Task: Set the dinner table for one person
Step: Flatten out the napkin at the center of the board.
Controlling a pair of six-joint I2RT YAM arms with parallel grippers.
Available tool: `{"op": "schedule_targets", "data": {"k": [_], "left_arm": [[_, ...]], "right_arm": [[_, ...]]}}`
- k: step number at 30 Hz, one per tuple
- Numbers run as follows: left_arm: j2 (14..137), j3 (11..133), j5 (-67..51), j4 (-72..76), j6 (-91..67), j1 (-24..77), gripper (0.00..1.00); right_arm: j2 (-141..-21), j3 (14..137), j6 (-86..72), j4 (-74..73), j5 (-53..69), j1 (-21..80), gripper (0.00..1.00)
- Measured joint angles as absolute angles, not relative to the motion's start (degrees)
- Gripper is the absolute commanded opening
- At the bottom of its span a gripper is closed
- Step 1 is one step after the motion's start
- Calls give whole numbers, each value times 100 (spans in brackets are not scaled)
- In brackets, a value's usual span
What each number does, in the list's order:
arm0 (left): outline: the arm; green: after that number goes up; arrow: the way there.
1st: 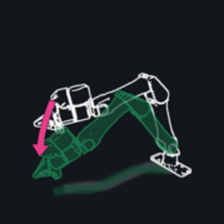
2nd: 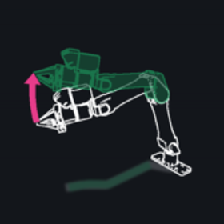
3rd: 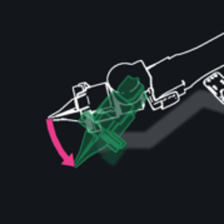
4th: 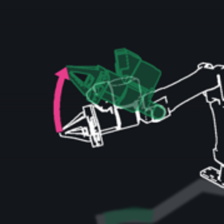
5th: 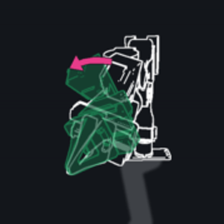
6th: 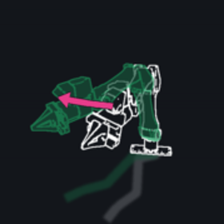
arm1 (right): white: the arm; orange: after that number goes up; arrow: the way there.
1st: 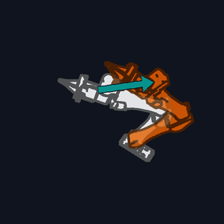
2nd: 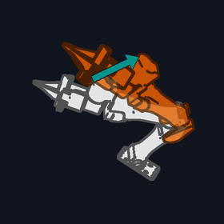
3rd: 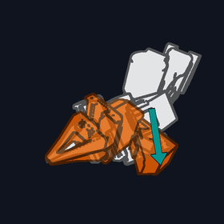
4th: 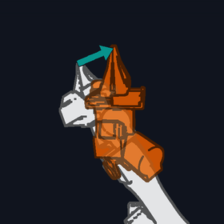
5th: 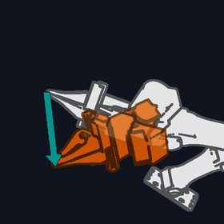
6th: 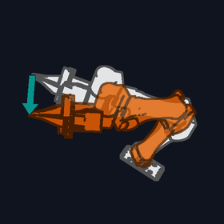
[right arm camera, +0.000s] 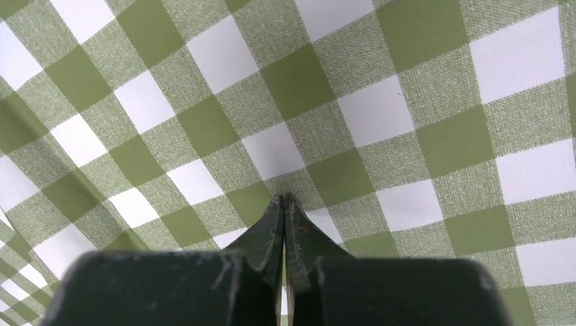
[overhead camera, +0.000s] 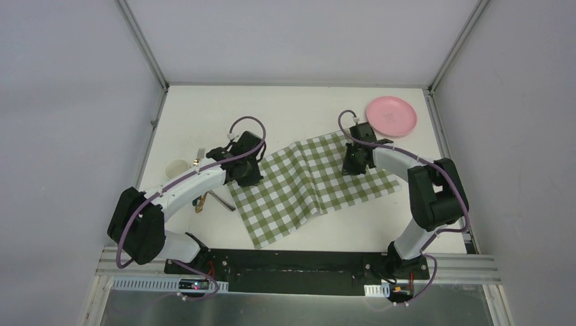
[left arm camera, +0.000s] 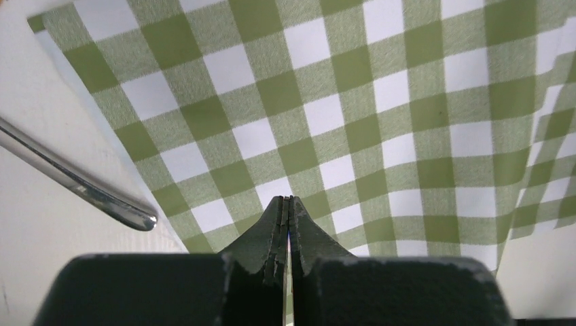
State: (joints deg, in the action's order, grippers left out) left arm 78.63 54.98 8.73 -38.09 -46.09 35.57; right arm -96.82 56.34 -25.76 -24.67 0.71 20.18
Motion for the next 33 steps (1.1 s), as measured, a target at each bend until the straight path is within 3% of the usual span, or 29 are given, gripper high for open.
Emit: {"op": "schedule_targets", "data": {"k": [26,29,31,33], "left_arm": [[8038,5343,276,-3500,-4554,3651,0],[8040,5253,150,-3282,-4541,3747,26],[8036,5100,10,-3017,-4519,3828,21],[8007,4860,-152,-2700,-4488,3944,2]], "right_arm": [[-9174,4984,-2952,-2134,23,692,0],[-9148,4965,-2967,-2115,19,687,0],[-9037,4869,-2965,-2082,12,672,0],[-8864,4755,-2954,-2156,12,631,0]]}}
